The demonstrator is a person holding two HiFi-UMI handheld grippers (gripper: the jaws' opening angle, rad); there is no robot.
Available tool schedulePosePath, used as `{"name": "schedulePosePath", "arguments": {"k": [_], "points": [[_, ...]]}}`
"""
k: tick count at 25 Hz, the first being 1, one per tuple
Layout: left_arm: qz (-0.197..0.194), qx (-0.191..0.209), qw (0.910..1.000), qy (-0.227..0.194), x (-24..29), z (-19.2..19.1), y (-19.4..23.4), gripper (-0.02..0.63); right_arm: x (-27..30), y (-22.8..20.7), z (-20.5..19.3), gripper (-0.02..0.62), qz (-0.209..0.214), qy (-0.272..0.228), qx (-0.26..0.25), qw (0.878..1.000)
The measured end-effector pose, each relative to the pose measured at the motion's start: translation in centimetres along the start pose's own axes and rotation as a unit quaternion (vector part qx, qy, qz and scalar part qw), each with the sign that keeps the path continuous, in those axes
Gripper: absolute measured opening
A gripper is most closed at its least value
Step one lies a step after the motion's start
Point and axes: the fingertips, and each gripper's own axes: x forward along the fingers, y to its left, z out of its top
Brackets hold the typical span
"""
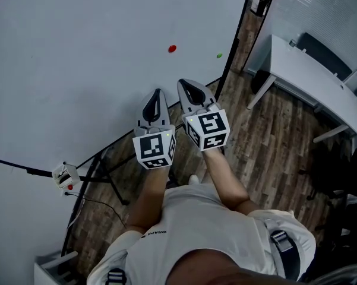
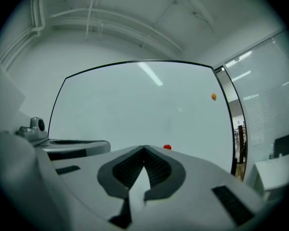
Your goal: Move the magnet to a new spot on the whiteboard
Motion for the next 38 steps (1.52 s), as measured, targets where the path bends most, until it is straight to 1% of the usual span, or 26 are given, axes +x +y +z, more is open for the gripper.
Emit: {"name": "schedulePosePath", "arguments": {"k": [9,12,19,25,38], "points": [[0.017,0.006,0.9998,-0.003,1.6,0.1,-0.3,0.003,0.9,-1.1,-0.1,0.012,0.016,-0.001,0.002,1.0],[0.012,0.004,0.9999,-0.004,2.0,0.0,-0.1,0.003,1.3,-1.1,-0.1,0.012,0.014,0.0,0.001,1.0],[-0.001,0.003,1.0,0.006,2.2,-0.6,0.8,0.003,2.7,-1.6,-0.7,0.012,-0.004,0.007,0.009,1.0],[-0.009,0.006,0.9999,0.009,2.4,-1.0,1.1,0.003,4.0,-2.2,-1.3,0.014,-0.009,0.016,0.01,1.0],[-0.018,0.006,0.9998,0.009,3.6,-1.4,0.7,0.003,7.1,-4.0,-2.3,0.014,0.002,0.032,0.006,0.999]]}}
